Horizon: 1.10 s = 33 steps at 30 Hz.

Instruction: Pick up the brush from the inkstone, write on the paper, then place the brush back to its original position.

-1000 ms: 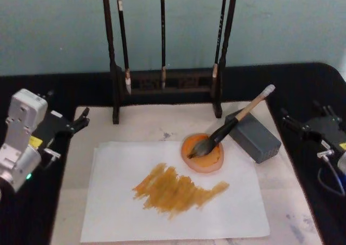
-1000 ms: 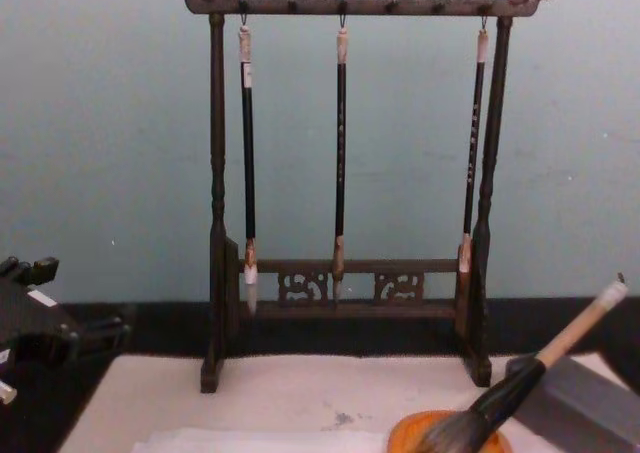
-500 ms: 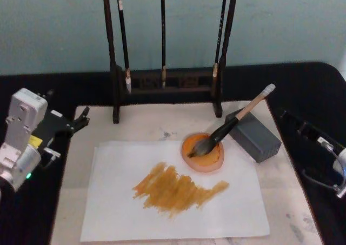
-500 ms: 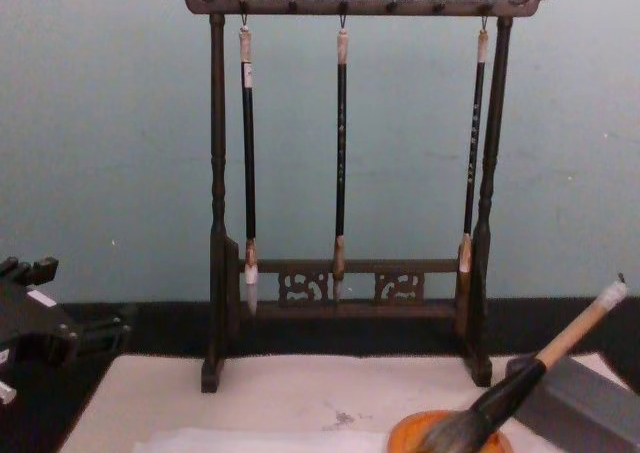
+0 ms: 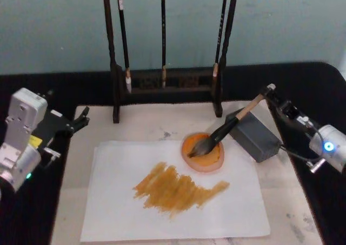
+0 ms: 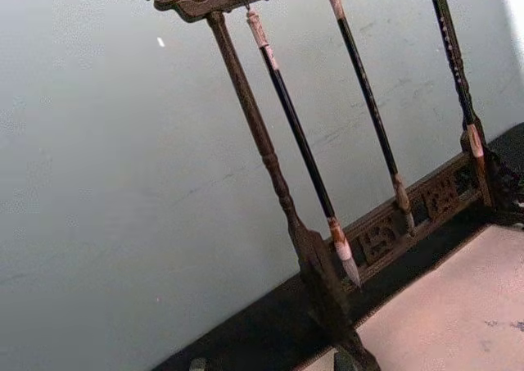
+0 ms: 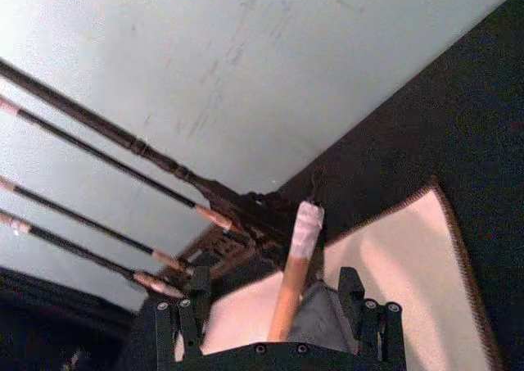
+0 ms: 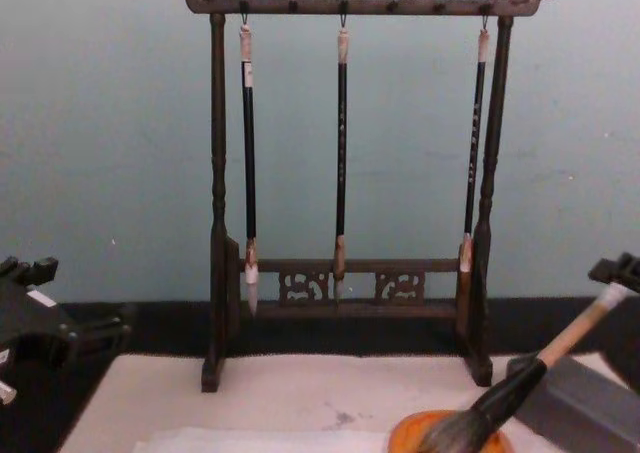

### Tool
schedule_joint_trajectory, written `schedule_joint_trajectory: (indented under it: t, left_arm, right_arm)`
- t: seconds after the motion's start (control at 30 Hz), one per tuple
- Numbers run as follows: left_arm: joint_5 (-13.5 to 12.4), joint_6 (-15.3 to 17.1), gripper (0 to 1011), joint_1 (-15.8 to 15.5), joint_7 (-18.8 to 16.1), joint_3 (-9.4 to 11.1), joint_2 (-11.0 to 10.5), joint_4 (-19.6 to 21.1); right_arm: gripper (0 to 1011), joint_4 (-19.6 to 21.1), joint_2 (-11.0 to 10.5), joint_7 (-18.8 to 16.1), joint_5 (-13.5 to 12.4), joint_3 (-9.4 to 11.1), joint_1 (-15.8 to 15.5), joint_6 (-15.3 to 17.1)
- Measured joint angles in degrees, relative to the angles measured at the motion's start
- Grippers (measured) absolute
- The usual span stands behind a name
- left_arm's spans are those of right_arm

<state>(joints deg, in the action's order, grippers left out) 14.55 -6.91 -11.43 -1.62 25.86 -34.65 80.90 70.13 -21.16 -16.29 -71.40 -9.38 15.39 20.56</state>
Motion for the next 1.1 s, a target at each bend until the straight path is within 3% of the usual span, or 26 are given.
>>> schedule_joint_trajectory:
  t: [0.37, 0.67, 1.1]
  left_arm:
    - [0.0, 0.0, 1010, 0.0, 0.0, 0.0, 0.0, 0.0]
    - [0.0, 0.0, 1010, 0.0, 0.0, 0.0, 0.0, 0.0]
    - [0.0, 0.0, 1010, 0.0, 0.0, 0.0, 0.0, 0.0]
  right_arm:
    - [1000, -8.6, 3.4, -0.4, -3.1, -1.1, 4.7, -2.2]
    - [1000, -12.8, 3.8, -2.0, -3.9, -2.4, 7.4, -3.2]
    - [1000, -13.5, 3.8, -2.7, -4.0, -2.9, 8.0, -3.3]
